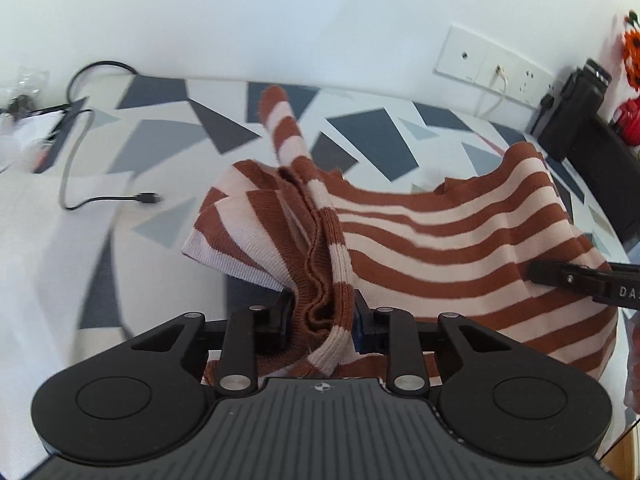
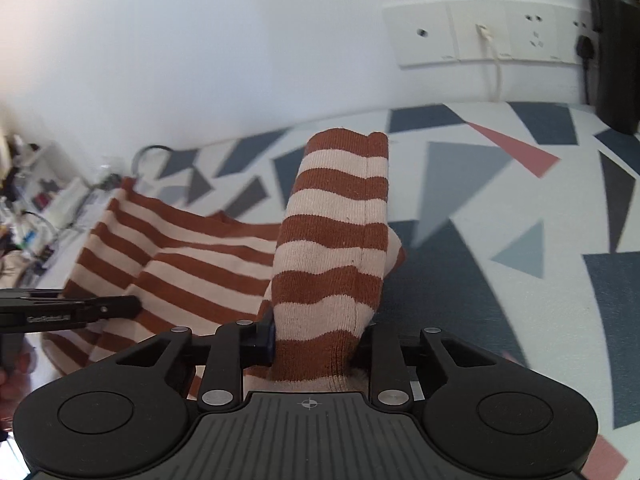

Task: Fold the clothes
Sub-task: 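Pinch the folded sweater edge with the left gripper while the right gripper pinches it too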

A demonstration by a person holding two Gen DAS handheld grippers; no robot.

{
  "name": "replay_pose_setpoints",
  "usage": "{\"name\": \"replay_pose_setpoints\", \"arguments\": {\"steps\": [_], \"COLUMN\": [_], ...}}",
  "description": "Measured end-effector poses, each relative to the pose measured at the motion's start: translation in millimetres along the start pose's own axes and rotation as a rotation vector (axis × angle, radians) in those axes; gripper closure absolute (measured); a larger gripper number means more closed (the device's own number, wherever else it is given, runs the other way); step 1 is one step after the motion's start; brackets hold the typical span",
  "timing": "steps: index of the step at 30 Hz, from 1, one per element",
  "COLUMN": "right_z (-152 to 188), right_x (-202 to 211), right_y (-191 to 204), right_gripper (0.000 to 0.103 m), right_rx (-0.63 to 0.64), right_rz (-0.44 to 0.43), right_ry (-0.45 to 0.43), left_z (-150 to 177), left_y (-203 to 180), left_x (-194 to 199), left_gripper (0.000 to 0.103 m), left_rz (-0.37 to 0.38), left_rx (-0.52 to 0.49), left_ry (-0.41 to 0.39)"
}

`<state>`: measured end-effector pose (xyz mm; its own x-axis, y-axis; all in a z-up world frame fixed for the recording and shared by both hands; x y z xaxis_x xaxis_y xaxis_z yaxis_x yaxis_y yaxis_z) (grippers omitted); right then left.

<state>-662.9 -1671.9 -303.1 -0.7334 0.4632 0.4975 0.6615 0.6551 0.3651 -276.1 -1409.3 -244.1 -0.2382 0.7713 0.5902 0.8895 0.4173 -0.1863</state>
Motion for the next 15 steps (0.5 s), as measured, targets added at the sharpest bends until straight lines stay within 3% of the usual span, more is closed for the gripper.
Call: {"name": "replay_pose_setpoints", "arguments": {"steps": [6, 15], "right_z": [-8, 8], "right_x": [24, 72], "right_y": [72, 206], "right_gripper": [0.080, 0.081], "right_rx": [0.106, 0.257], "right_rz": [-0.115, -0.244], "right_ry": [-0.022, -0.056], "left_z": [4, 45], "left_y": [35, 99], "left_x": [76, 219], "left_gripper": [0.077, 0.077], "left_rz": [-0.068, -0.187], "left_rx": [0.061, 0.172], "left_ry": [-0.110, -0.256]}}
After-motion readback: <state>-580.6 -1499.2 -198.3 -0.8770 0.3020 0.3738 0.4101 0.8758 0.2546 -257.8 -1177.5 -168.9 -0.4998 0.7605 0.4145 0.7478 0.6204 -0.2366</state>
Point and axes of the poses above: each gripper's, at about its wrist camera, not at the fingertips, and x roughly against the way its jaws point, y to its left, z to its underside, the point moved 6 cm from there along -x, roughly the way its jaws point, and after that the axes turned 15 degrees about -y, right-handed, at the moved point
